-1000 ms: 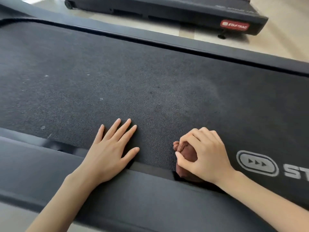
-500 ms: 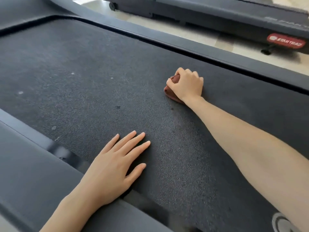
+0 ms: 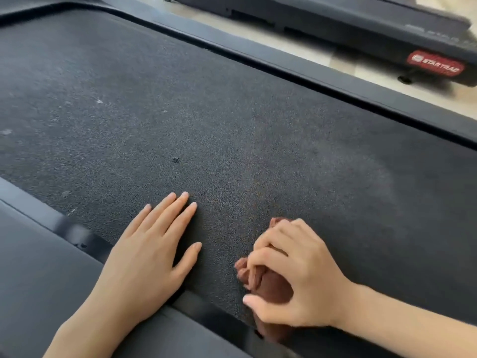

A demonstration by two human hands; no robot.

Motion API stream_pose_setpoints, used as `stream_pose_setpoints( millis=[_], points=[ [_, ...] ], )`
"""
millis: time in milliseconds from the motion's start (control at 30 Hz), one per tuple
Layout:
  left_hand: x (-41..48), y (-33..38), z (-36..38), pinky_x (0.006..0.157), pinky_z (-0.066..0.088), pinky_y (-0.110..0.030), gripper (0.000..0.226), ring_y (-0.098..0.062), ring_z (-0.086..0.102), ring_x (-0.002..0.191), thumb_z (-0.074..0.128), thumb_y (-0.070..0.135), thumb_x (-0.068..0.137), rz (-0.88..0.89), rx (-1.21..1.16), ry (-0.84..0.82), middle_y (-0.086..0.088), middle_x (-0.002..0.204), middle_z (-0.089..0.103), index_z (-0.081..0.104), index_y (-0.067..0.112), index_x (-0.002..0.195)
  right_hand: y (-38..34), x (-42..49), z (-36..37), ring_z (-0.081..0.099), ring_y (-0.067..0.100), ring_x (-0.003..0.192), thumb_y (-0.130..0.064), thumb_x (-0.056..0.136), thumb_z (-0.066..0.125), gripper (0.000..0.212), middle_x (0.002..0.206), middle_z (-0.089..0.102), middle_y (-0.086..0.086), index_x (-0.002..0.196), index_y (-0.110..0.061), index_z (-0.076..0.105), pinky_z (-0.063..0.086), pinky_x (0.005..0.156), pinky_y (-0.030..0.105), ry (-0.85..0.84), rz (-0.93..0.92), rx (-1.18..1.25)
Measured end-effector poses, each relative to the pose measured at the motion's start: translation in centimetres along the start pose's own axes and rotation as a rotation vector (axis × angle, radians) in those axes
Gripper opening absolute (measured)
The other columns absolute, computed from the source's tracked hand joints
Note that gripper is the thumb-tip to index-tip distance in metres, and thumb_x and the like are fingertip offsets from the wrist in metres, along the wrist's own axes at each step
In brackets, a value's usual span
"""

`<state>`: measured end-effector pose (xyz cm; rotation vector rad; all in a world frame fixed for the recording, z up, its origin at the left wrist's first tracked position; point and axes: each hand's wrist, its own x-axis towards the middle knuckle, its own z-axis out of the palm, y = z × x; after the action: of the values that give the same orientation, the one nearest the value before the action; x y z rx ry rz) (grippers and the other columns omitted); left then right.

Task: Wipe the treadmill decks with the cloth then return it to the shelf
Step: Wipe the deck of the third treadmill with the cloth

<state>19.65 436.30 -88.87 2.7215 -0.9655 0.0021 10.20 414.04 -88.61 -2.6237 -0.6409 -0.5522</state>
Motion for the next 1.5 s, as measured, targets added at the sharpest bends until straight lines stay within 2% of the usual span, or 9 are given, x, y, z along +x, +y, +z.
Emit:
stream_pose_setpoints(
  millis=[67,200,467,567,700,833,1000,1300,1500],
  points=[
    [0.0,-0.1,0.1,0.111,0.027,-0.045,0.066,-0.019,0.028,0.137,0.028,0.052,0.083,-0.006,-0.019,0.003,0.001,0.146,0.037,0.047,0.016,0.135,1.2,2.1,0.4,0.053,0.021,0.073,-0.049,0.072,0.066,0.029,0.079,0.06,-0.003,0.078,-0.021,0.062,0.042,0.071,0.037,0.01,0.04,-0.026],
    [0.0,-0.1,0.3,0.111,0.025,-0.043,0.066,-0.018,0.029,0.137,0.027,0.052,0.084,-0.012,-0.02,0.024,0.001,0.145,0.039,0.048,0.016,0.135,5.4,8.0,2.2,0.055,0.02,0.076,-0.054,0.074,0.059,0.034,0.078,0.06,-0.004,0.08,-0.021,0.062,0.043,0.073,0.039,0.086,0.335,-0.161],
    [-0.3,-0.4,0.1,0.115,0.011,-0.034,0.074,-0.011,0.014,0.14,0.014,0.056,0.081,-0.004,-0.073,0.031,0.006,0.151,0.027,0.038,0.022,0.141,11.2,16.4,5.4,0.054,0.028,0.099,-0.057,0.08,0.054,0.038,0.102,0.062,0.001,0.096,-0.023,0.058,0.036,0.082,0.038,0.114,0.655,-0.383],
    [-1.1,-1.4,-0.1,0.116,0.007,-0.031,0.076,-0.01,0.01,0.142,0.009,0.058,0.08,0.017,-0.071,0.012,0.007,0.152,0.022,0.032,0.023,0.143,8.8,14.4,4.9,0.054,0.027,0.097,-0.057,0.08,0.055,0.038,0.1,0.062,0.0,0.096,-0.023,0.058,0.035,0.082,0.038,0.108,0.633,-0.349],
    [-2.6,-3.1,-0.6,0.115,0.014,-0.035,0.072,-0.01,0.016,0.14,0.013,0.057,0.082,0.011,-0.069,0.012,0.008,0.15,0.028,0.038,0.023,0.141,2.2,8.7,3.8,0.052,0.022,0.086,-0.057,0.078,0.054,0.035,0.088,0.058,-0.004,0.088,-0.024,0.06,0.035,0.077,0.037,0.096,0.466,-0.27],
    [-3.4,-5.3,-1.5,0.114,0.014,-0.038,0.073,-0.009,0.021,0.138,0.017,0.058,0.081,-0.105,-0.024,0.046,0.008,0.147,0.034,0.043,0.022,0.138,-3.2,3.2,2.7,0.052,0.02,0.081,-0.051,0.075,0.061,0.026,0.084,0.057,-0.008,0.081,-0.026,0.059,0.039,0.076,0.037,0.091,0.313,-0.152],
    [-3.5,-6.2,-2.0,0.115,0.015,-0.038,0.075,-0.012,0.023,0.138,0.017,0.059,0.08,-0.191,0.005,0.062,0.003,0.148,0.034,0.044,0.02,0.138,-3.7,3.6,2.9,0.053,0.019,0.077,-0.046,0.072,0.065,0.023,0.08,0.057,-0.009,0.079,-0.024,0.062,0.04,0.072,0.036,0.089,0.173,-0.065],
    [-3.4,-6.1,-2.0,0.112,0.022,-0.04,0.069,-0.019,0.032,0.136,0.024,0.055,0.082,-0.195,0.016,0.054,-0.002,0.145,0.04,0.049,0.018,0.135,3.1,18.6,9.0,0.055,0.024,0.091,-0.056,0.078,0.057,0.034,0.09,0.062,-0.003,0.089,-0.024,0.061,0.035,0.076,0.036,0.089,0.472,-0.237],
    [-3.4,-5.5,-2.5,0.115,0.008,-0.031,0.07,-0.014,0.02,0.141,0.02,0.056,0.082,-0.218,-0.007,0.051,0.004,0.151,0.03,0.039,0.023,0.14,5.6,22.4,10.4,0.054,0.026,0.1,-0.056,0.08,0.053,0.036,0.102,0.062,-0.001,0.097,-0.024,0.059,0.035,0.081,0.036,0.089,0.522,-0.293]
  ],
)
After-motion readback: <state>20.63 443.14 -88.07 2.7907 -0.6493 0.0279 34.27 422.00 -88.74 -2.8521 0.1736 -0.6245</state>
